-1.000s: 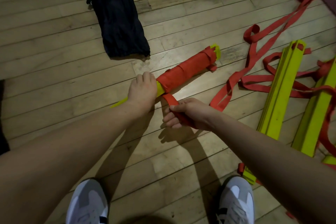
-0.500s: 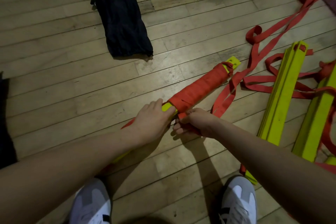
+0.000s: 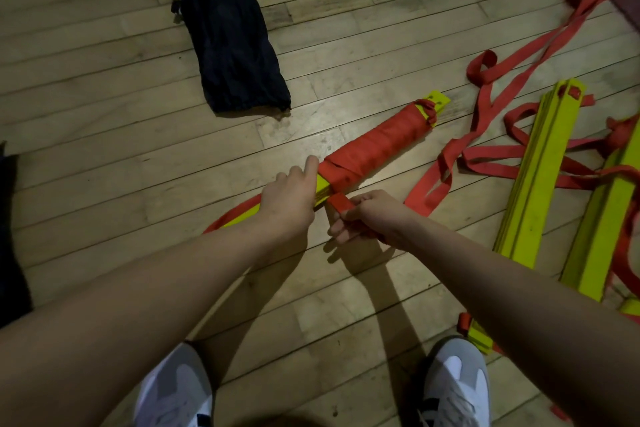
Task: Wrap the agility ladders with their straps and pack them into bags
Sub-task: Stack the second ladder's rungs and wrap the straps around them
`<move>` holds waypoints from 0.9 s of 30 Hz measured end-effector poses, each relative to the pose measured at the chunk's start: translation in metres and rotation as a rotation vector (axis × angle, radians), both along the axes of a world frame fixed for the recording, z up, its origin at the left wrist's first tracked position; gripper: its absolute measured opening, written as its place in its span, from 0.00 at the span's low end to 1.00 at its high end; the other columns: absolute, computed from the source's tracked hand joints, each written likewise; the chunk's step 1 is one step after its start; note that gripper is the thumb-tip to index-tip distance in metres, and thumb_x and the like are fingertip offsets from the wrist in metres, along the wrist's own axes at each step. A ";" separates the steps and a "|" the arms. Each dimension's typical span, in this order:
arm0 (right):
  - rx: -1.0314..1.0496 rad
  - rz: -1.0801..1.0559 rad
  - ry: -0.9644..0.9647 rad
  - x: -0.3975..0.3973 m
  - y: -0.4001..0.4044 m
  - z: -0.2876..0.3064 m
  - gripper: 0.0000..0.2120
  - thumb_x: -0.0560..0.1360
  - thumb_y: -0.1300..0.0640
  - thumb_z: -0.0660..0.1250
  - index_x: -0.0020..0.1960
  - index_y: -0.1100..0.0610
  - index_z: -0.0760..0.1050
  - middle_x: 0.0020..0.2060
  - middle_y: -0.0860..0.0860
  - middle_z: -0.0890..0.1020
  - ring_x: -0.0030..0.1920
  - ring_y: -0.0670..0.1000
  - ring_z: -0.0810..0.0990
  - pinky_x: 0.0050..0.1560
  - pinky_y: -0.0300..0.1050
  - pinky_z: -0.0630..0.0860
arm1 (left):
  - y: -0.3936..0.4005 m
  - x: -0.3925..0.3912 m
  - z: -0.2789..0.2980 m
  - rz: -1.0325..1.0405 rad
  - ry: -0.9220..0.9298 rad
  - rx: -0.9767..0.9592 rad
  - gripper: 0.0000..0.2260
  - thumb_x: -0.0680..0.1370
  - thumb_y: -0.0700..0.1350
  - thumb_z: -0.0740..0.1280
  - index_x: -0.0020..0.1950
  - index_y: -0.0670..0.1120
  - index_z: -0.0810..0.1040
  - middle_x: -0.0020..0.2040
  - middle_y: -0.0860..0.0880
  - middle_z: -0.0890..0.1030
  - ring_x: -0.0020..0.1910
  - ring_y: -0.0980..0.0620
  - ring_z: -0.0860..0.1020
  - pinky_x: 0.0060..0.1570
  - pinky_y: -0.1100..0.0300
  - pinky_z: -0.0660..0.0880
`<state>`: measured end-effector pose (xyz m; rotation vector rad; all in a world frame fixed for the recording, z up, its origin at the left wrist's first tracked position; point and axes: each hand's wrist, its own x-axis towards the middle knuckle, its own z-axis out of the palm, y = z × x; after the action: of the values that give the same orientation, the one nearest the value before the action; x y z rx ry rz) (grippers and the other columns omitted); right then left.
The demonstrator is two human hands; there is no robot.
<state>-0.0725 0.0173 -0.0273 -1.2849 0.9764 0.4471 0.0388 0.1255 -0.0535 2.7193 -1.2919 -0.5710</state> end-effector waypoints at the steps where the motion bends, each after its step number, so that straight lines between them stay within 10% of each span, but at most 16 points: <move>1: -0.004 0.026 0.034 0.002 -0.002 0.001 0.10 0.77 0.70 0.56 0.45 0.64 0.75 0.38 0.59 0.84 0.30 0.50 0.82 0.28 0.38 0.74 | -0.001 0.003 0.000 -0.009 -0.029 0.010 0.28 0.75 0.39 0.69 0.68 0.47 0.57 0.56 0.43 0.74 0.54 0.42 0.75 0.42 0.52 0.70; 12: -0.018 0.293 0.269 0.002 -0.018 0.008 0.13 0.75 0.71 0.54 0.45 0.61 0.76 0.36 0.54 0.82 0.36 0.52 0.81 0.39 0.42 0.75 | -0.015 0.029 0.003 -0.099 -0.281 0.136 0.38 0.75 0.37 0.68 0.77 0.36 0.48 0.65 0.39 0.69 0.62 0.41 0.70 0.57 0.52 0.70; 17: -0.011 0.041 0.102 -0.006 -0.015 0.007 0.09 0.76 0.71 0.57 0.49 0.65 0.75 0.38 0.58 0.82 0.31 0.51 0.80 0.27 0.37 0.74 | 0.001 0.018 -0.007 -0.243 -0.545 0.053 0.28 0.64 0.42 0.75 0.64 0.42 0.77 0.49 0.44 0.79 0.46 0.46 0.78 0.43 0.57 0.76; 27: -0.016 0.027 0.030 -0.014 -0.006 -0.001 0.10 0.74 0.75 0.57 0.42 0.66 0.75 0.38 0.61 0.81 0.33 0.53 0.81 0.36 0.41 0.81 | 0.032 -0.015 -0.011 -0.211 -0.222 -0.093 0.25 0.74 0.46 0.68 0.70 0.47 0.65 0.62 0.34 0.72 0.53 0.34 0.76 0.51 0.47 0.74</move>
<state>-0.0863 0.0110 -0.0285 -1.3106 0.9901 0.4811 0.0236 0.1577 -0.0648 2.6486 -1.6256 -0.2199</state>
